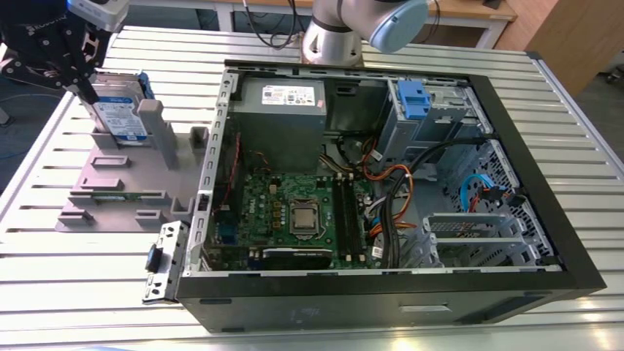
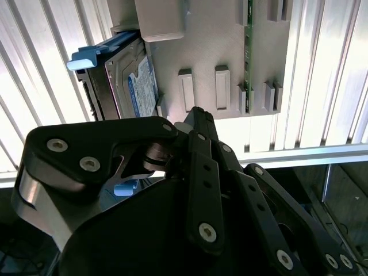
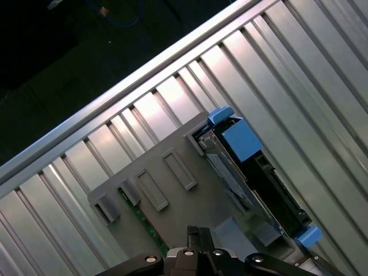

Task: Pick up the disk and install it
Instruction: 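Pick up the disk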

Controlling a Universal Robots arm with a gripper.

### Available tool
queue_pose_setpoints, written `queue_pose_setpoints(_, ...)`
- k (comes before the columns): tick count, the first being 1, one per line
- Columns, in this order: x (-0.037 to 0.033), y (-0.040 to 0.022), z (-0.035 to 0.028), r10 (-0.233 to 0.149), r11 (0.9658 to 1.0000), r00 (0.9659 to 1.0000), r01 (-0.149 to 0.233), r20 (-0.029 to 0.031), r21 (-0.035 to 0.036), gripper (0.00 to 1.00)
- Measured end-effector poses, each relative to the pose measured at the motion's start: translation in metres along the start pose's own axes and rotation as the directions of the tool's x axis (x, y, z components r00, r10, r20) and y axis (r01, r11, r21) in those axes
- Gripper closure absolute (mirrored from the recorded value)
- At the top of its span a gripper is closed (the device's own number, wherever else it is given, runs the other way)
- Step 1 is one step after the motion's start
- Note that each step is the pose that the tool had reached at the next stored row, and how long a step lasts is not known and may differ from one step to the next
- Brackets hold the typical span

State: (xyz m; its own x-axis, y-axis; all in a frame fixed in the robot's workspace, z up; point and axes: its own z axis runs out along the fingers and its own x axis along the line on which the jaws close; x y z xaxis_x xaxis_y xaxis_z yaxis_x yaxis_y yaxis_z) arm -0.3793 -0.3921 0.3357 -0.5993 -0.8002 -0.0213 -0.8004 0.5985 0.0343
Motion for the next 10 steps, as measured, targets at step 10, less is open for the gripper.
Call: queue_pose_setpoints(10, 0.0000, 0.0000, 0.0000, -0.007, 1.0000, 1.0000, 0.007, -0.0003, -0.0002, 0.89)
